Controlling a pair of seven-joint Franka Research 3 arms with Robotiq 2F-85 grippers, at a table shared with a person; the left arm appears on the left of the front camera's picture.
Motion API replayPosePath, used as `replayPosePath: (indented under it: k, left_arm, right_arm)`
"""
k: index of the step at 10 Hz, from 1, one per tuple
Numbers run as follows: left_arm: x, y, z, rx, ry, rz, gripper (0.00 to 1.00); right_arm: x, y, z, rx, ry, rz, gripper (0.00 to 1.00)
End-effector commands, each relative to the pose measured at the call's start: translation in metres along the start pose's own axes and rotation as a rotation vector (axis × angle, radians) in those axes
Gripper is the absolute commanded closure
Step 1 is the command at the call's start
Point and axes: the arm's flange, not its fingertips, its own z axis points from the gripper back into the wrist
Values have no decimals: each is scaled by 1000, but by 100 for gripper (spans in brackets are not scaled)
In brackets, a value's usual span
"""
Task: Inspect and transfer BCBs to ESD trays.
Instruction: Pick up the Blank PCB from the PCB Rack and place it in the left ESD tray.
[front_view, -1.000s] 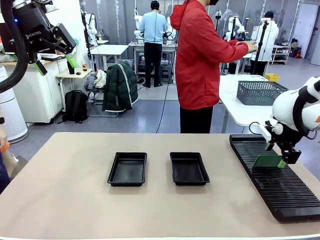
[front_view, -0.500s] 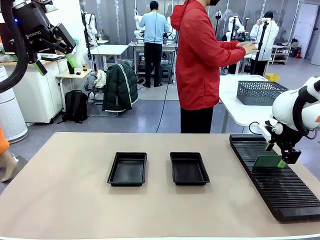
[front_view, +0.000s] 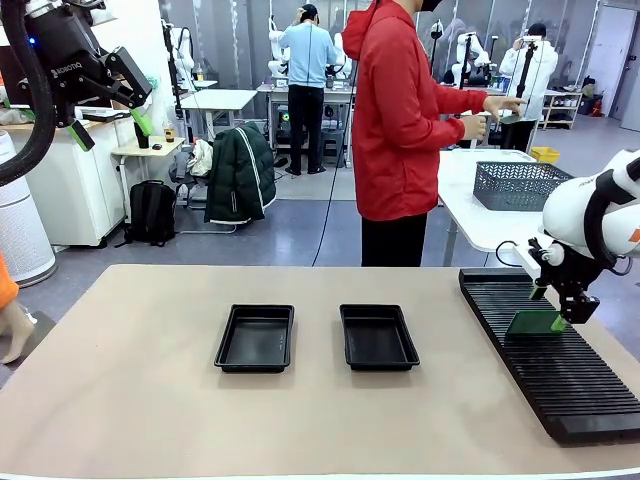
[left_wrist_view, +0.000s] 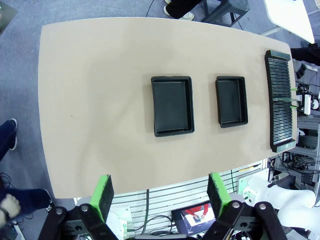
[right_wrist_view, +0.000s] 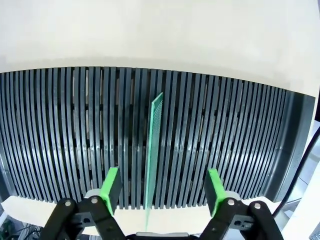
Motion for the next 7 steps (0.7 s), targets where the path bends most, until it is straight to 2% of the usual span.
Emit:
replayPosePath:
  k: [1, 4, 7]
  left_arm:
    - [-1, 1, 0, -2, -1, 4, 0]
    - [-1, 1, 0, -2, -1, 4, 0]
    - [-1, 1, 0, -2, -1, 4, 0]
  right_arm:
    - [-5, -3, -1, 4, 4, 39, 19]
    - [-7, -6, -3, 28, 6, 45, 30]
    - [-10, -9, -6, 43, 6, 39, 37]
